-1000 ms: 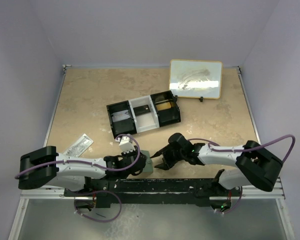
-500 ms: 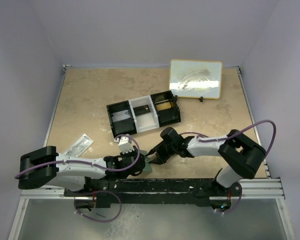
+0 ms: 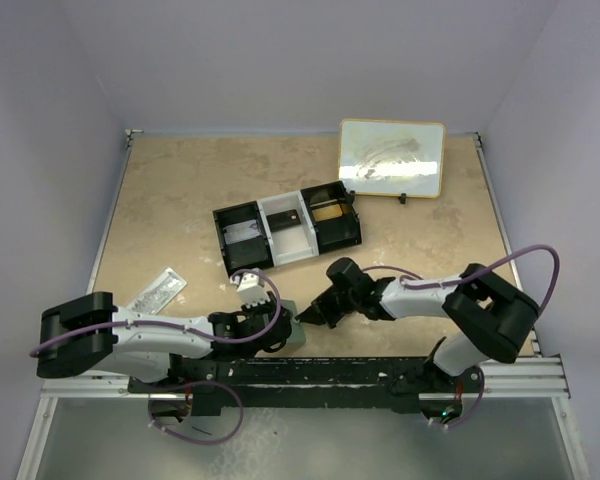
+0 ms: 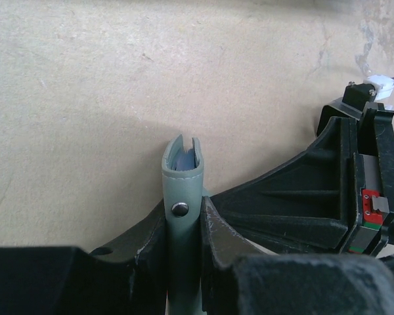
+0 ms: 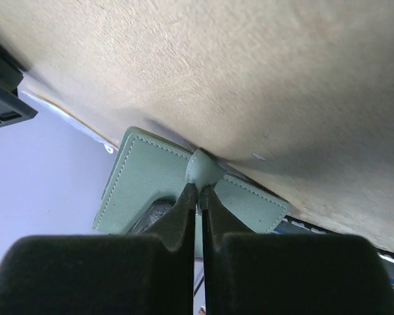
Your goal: Take the credit cards out of the card holder
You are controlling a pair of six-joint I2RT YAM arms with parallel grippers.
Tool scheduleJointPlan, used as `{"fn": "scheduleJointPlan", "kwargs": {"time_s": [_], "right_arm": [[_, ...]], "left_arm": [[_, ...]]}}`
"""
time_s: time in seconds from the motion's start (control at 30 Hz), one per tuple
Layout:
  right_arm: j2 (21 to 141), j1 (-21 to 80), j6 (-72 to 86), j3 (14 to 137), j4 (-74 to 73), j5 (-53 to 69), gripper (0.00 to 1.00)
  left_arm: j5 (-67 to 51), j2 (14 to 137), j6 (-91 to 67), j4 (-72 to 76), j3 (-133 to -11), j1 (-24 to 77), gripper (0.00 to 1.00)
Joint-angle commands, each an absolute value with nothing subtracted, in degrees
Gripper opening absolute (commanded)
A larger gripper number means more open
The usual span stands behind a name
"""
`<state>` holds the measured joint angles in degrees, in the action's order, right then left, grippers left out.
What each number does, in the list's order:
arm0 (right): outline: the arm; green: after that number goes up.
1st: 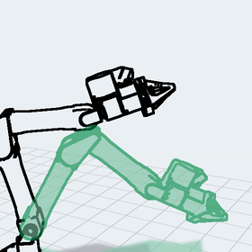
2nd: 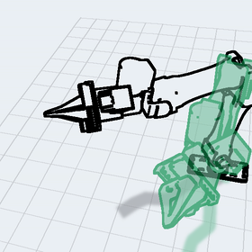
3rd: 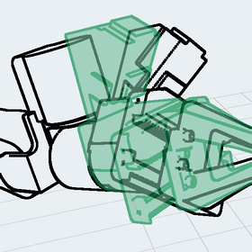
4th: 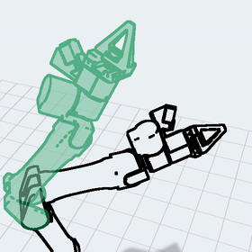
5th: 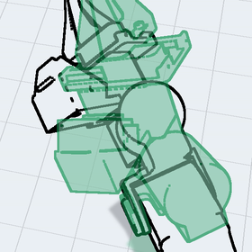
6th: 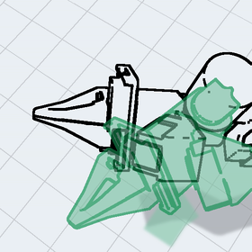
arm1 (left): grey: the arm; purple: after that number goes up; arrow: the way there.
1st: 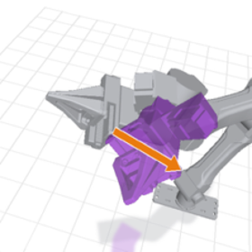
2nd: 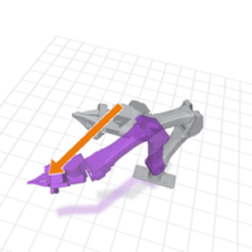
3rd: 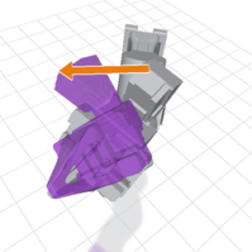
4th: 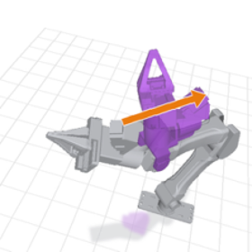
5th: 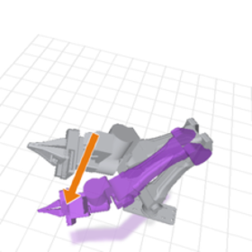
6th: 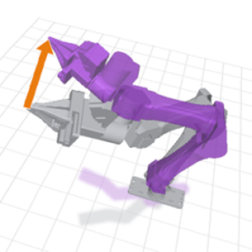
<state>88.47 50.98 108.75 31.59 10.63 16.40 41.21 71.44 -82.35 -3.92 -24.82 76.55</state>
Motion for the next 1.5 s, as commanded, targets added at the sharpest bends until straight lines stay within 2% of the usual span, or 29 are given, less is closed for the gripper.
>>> {"fn": "scheduleJointPlan", "kwargs": {"time_s": [0.0,0.37,0.57,0.97,1.27,1.43,1.47], "right_arm": [[82.2,49.1,109.3,28.7,14.8,11.8,0.0],[66.8,45.8,119.2,14.6,22.6,9.7,0.0],[60.4,45.7,122.5,11.4,20.0,7.8,0.0],[57.3,45.7,128.6,6.3,28.3,10.7,0.0],[51.0,45.6,130.8,5.2,24.5,8.8,0.0],[48.5,45.6,129.5,6.1,18.7,8.3,0.0],[48.3,45.6,128.3,6.6,17.4,8.2,0.04]], "left_arm": [[39.2,72.2,-79.2,-3.3,-26.9,78.0,0.0],[41.6,73.7,-77.0,-3.7,-26.0,82.2,0.0],[43.1,71.6,-76.2,-2.8,-24.2,82.9,0.0],[47.6,72.9,-71.2,3.9,-24.0,88.5,0.0],[55.1,75.7,-69.1,1.1,-26.8,95.0,0.0],[57.8,73.5,-74.3,-1.2,-25.9,95.4,0.0],[58.4,72.3,-75.3,-1.5,-25.7,95.4,0.0]]}}
